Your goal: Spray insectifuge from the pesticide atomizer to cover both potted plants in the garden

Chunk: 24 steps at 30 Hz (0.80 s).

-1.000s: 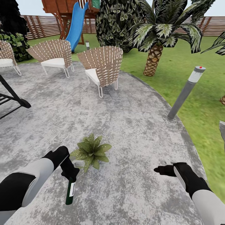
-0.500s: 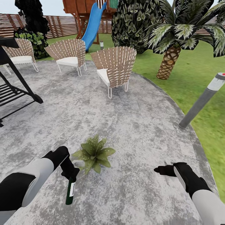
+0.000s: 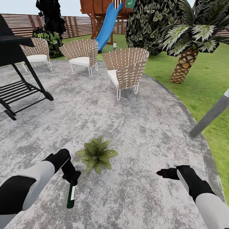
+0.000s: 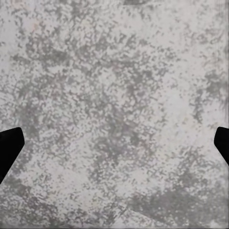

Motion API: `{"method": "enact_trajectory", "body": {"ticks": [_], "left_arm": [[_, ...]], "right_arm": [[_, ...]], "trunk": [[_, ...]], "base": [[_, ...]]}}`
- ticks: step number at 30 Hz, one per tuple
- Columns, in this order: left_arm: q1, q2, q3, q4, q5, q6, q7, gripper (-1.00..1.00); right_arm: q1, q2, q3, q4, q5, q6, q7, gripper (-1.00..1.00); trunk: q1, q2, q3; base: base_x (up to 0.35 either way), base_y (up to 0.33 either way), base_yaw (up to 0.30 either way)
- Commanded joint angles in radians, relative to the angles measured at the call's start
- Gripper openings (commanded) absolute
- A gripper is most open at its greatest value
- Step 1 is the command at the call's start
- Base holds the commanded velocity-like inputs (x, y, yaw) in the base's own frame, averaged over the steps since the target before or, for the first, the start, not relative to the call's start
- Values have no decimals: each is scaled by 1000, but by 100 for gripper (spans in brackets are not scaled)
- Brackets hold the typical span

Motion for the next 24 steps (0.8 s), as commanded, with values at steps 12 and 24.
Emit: {"method": "enact_trajectory", "body": {"ticks": [12,24], "left_arm": [[0,1,-8,-2,-1,5,-9,-100],[-64,-33,-9,-2,-1,6,-10,-100]], "right_arm": [[0,0,-2,-1,-2,5,4,100],[0,0,-2,-1,-1,5,3,100]], "trunk": [[0,0,2],[0,0,7]], "base": [[0,-303,-10],[0,-11,-64]]}}
